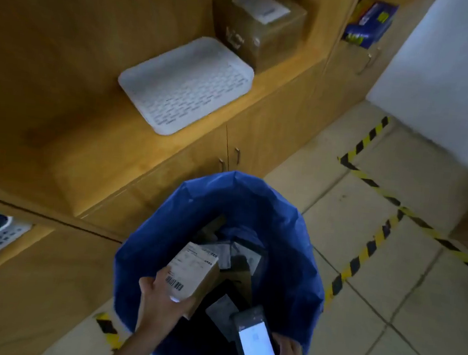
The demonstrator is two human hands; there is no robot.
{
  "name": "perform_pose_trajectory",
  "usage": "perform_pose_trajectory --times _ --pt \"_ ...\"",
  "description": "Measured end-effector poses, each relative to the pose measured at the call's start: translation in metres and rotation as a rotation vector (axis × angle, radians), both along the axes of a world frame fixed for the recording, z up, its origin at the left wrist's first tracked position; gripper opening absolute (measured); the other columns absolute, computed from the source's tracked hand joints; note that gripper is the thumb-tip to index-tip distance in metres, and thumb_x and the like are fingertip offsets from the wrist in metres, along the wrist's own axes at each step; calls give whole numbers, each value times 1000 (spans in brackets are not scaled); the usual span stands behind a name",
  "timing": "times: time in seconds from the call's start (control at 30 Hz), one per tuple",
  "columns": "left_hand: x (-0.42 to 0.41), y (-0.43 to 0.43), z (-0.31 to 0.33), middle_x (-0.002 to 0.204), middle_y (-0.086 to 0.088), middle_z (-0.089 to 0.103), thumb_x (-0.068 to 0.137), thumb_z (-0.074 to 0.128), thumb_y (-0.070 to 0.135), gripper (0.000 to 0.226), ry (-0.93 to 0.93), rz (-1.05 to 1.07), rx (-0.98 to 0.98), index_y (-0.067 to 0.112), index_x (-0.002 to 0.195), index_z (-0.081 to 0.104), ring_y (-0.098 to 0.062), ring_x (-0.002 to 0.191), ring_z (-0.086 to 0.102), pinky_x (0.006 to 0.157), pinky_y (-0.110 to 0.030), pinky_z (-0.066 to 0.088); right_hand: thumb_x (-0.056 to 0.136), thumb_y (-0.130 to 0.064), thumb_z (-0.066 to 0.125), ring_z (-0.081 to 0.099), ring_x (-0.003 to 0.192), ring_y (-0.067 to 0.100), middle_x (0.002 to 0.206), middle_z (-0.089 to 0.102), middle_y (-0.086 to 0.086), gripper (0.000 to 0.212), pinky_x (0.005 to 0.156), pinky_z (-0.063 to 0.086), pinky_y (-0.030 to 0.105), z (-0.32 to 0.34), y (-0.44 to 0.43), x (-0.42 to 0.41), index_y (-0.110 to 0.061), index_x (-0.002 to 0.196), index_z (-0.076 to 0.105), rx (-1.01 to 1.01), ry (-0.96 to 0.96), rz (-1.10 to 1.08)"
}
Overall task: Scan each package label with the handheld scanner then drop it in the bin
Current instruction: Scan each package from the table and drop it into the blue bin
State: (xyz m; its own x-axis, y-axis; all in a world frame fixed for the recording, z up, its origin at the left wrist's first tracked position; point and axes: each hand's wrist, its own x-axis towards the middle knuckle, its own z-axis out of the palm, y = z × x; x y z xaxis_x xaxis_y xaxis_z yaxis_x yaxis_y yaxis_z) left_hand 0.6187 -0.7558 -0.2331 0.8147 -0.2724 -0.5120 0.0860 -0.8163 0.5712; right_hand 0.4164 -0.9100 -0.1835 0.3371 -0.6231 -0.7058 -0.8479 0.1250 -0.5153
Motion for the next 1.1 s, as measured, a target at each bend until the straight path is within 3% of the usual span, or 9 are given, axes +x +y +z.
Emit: perform_pose_trajectory --times 0.07,0.17,0.33,0.5,0.63,0.77,0.93,1.1 --pt "3 -19 -43 107 5 21 56 81 52 96 15 4 30 29 136 33 -16 90 45 77 -26 41 57 -23 84 41 114 10 109 34 -7 76 79 32 7 -36 -7 11 -16 123 45 42 -15 37" --pt "7 -39 -105 108 7 18 55 81 55 95 36 57 85 35 133 29 -21 94 47 79 -29 46 51 -16 83 37 90 4 109 34 -3 75 68 34 3 -100 -14 22 -11 118 50 56 -35 49" --pt "11 -46 -189 109 9 16 56 85 48 96 7 106 124 37 132 27 -16 95 42 77 -26 42 52 -22 83 41 90 4 115 31 -6 83 58 36 6 -180 -21 34 -16 125 44 98 -18 50" --pt "13 -42 -230 114 7 16 59 88 40 98 17 48 148 39 133 25 -14 102 35 83 -24 41 53 -21 83 43 90 5 118 29 -7 85 58 39 9 -218 -21 34 -16 127 42 139 -1 72" --pt "11 -36 -232 116 6 16 63 87 35 97 179 -123 280 33 140 28 -15 107 32 96 -23 35 53 -20 84 44 89 5 119 30 -7 85 62 42 12 -215 -25 33 -17 126 42 162 -6 77" --pt "17 -42 -214 126 -2 21 72 81 34 92 208 -223 381 31 146 25 -27 122 32 105 -35 36 52 -20 84 46 94 7 123 32 -4 84 63 40 10 -198 -29 32 -16 126 43 120 -54 63" --pt "26 -54 -172 138 -12 30 82 74 25 79 167 -322 295 25 147 29 -28 123 41 98 -39 47 50 -21 84 43 89 3 119 33 -4 84 63 40 3 -160 -26 27 -12 125 46 20 -101 18" --pt "35 -62 -114 117 -7 52 89 67 25 55 148 -507 228 24 136 40 -20 101 54 86 -36 52 46 -23 84 37 89 -18 110 32 -9 80 70 34 -4 -106 -14 14 -17 117 47 -87 -165 -63"
